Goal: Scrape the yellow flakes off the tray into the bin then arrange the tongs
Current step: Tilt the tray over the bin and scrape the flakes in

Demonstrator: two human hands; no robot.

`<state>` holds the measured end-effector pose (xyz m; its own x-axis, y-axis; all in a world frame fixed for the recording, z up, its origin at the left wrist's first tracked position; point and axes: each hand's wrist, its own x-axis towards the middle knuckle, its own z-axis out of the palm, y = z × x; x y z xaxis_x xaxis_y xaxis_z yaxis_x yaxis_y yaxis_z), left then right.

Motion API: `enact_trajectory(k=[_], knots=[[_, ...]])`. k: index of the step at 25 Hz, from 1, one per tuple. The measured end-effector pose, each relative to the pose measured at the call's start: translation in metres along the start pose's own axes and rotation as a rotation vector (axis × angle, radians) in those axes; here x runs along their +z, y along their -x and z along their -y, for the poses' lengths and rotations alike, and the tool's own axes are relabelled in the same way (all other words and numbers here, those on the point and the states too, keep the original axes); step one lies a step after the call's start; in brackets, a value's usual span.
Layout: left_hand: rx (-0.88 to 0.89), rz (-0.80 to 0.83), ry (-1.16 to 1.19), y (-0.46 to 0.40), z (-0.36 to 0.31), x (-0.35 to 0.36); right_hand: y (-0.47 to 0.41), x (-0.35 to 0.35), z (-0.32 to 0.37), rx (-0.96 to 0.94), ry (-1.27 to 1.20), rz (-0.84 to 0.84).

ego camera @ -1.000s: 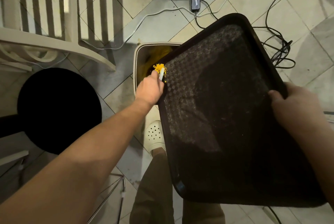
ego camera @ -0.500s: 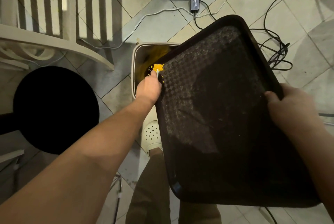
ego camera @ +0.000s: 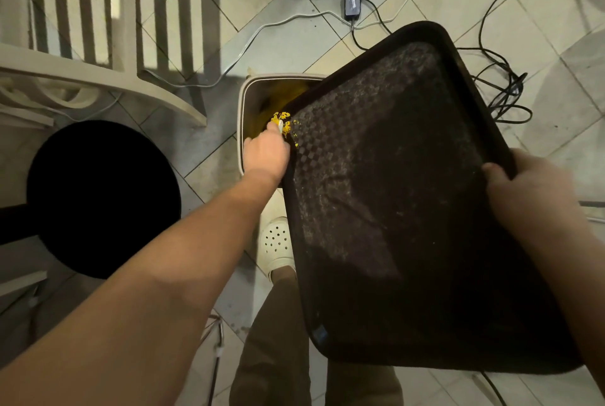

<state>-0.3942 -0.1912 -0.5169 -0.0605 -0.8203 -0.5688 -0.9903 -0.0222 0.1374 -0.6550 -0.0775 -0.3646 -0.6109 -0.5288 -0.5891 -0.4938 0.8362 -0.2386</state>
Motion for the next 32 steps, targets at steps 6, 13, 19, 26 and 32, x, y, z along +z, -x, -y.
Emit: enact_trajectory(k=[6,13,19,26,32], knots=[[0.123,0.045,0.115,0.015,-0.001,0.009,0.0,0.0,-0.002,-0.001,-0.01,-0.001],[0.074,0.051,-0.102,-0.002,0.01,0.001,-0.001,0.001,0.0,0.017,0.01,0.005],[0.339,-0.01,0.011,0.027,0.026,-0.007,0.001,0.001,0.001,0.022,0.013,0.001],[0.154,0.057,0.08,0.023,0.025,0.01,0.001,0.004,-0.001,0.001,0.011,-0.008],[0.262,-0.004,0.076,0.027,0.02,0.006,0.0,0.001,0.002,-0.002,0.013,0.016]])
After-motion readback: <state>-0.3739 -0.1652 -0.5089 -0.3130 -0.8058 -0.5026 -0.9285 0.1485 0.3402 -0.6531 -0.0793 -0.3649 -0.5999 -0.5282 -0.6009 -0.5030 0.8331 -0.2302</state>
